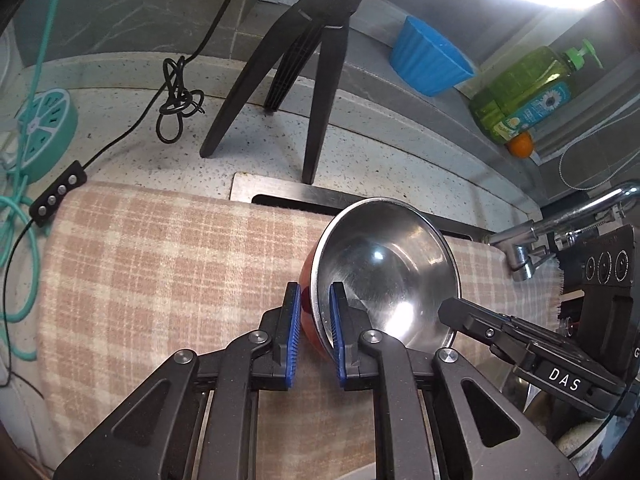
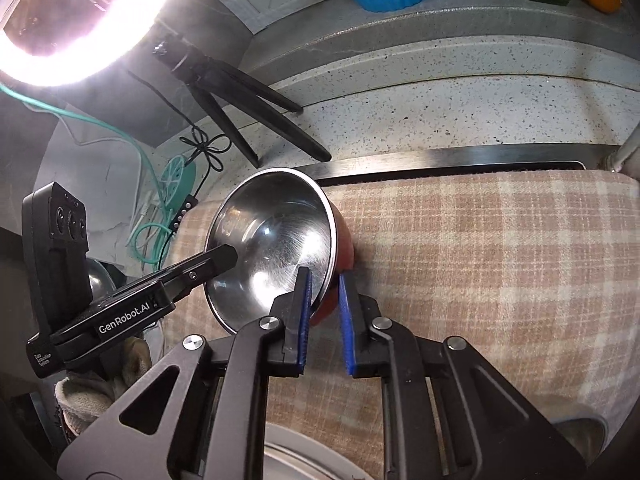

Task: Organize plates and bowls
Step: 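Lift the red bowl with both grippers and lower it into the large steel bowl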

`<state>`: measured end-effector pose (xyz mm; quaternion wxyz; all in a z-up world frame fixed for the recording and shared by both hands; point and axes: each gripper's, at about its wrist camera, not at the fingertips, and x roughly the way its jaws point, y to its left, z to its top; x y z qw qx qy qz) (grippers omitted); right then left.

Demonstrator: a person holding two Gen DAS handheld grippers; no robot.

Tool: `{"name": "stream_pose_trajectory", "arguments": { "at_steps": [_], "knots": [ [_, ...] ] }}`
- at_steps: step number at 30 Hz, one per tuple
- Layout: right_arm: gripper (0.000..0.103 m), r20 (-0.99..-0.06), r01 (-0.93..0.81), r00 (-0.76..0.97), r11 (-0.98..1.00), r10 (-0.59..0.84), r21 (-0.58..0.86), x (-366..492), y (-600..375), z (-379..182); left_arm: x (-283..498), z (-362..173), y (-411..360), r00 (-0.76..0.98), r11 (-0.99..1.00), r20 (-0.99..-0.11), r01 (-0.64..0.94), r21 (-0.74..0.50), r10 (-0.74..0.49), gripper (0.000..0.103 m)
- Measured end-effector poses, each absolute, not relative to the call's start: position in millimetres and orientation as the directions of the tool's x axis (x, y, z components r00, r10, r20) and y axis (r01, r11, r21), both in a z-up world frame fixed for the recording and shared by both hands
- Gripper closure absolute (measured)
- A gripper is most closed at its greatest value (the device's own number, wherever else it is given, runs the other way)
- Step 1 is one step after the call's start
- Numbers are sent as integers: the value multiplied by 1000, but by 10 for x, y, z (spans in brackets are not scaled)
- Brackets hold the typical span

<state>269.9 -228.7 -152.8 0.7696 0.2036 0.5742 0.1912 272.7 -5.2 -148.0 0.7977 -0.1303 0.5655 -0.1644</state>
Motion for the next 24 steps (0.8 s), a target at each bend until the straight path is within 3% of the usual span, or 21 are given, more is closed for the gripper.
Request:
{"name": "stream_pose_trajectory", "arguments": {
  "at_steps": [24],
  "knots": [
    [89,-767,-70,385,845,514,531,1735,-2940,-925,1803,-878,-464,369,877,-797,237,-417,-479,90]
  ]
}}
